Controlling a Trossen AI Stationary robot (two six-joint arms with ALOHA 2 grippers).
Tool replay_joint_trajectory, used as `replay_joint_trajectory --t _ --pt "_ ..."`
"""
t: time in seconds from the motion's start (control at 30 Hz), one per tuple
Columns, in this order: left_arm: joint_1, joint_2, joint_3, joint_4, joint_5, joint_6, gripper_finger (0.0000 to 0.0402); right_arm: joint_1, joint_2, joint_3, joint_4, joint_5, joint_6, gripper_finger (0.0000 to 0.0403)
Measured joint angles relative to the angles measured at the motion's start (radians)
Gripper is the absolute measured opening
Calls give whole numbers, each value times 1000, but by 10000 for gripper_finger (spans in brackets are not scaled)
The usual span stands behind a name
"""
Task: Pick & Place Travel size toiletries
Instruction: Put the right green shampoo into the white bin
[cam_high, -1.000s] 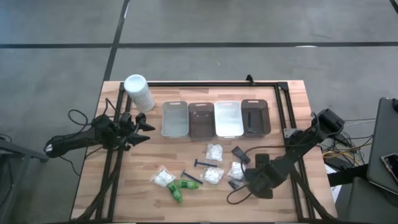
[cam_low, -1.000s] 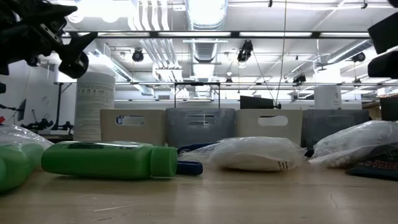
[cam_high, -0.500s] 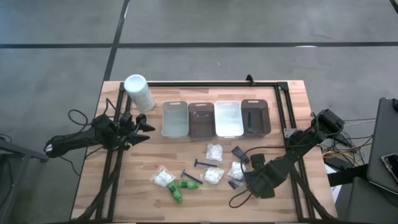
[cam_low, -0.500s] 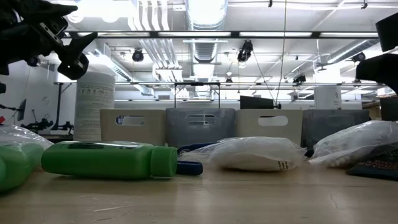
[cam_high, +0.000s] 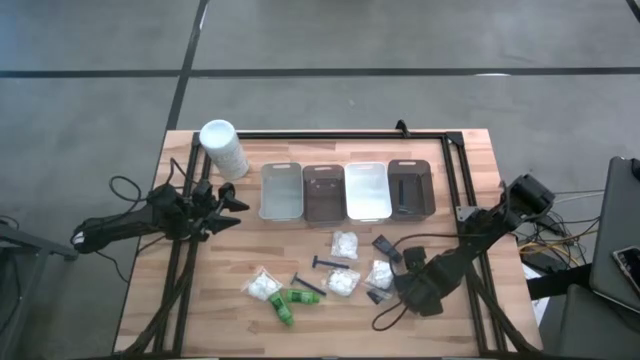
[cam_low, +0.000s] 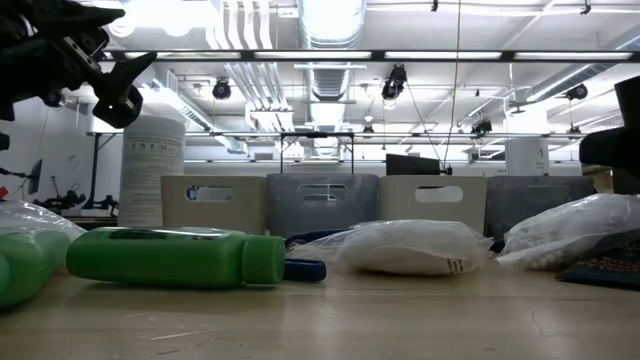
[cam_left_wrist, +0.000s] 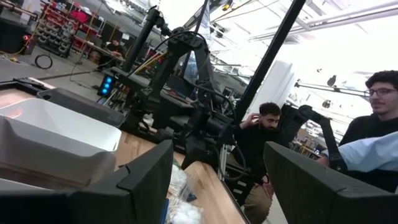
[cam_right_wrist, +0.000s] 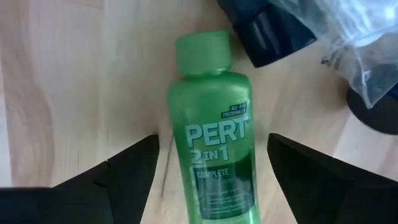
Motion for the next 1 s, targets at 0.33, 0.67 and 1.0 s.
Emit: replay_joint_trajectory --t 0.33,0.67,1.0 --pt "0 0 0 0 0 -11 257 -12 1 -3 16 -59 129 242" --pt "0 0 0 0 0 -11 257 -13 -31 48 39 -105 424 121" --pt "0 4 0 -8 0 -11 257 -76 -221 181 24 175 719 133"
